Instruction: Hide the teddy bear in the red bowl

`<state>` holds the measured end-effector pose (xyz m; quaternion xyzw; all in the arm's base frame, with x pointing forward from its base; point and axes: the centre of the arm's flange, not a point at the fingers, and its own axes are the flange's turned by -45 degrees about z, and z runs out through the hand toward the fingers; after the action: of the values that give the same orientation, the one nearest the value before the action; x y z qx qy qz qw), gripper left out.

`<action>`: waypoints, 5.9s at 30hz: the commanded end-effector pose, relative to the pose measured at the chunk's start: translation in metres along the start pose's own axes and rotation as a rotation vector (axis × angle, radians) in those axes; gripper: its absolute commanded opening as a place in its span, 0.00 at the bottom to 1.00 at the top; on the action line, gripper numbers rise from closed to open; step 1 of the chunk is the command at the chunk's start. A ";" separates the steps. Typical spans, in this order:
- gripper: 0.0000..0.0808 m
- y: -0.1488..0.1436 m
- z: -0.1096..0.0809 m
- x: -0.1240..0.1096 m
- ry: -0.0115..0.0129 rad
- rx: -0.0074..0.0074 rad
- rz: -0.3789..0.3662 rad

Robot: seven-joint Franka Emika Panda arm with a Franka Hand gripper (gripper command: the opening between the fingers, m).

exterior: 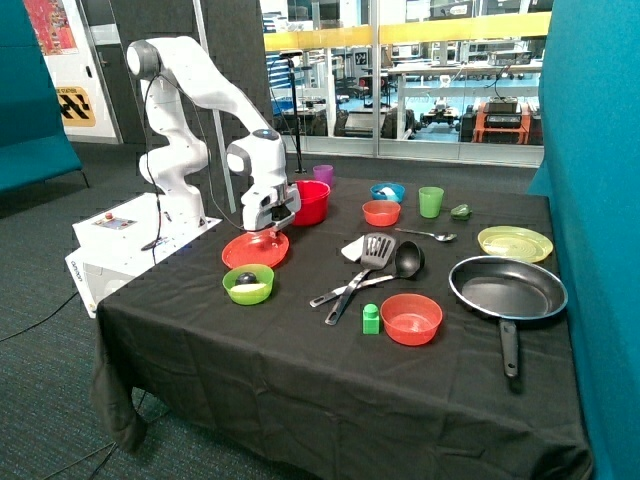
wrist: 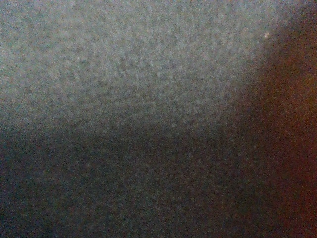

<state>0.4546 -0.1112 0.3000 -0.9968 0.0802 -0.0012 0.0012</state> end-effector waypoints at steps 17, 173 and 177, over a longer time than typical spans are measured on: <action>0.00 0.001 -0.061 0.015 -0.0021 -0.0026 -0.029; 0.00 -0.256 -0.140 -0.103 -0.0029 -0.0018 -0.678; 0.00 -0.257 -0.141 -0.099 -0.0029 -0.0018 -0.682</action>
<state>0.3934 0.1591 0.4415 -0.9673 -0.2535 0.0005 -0.0001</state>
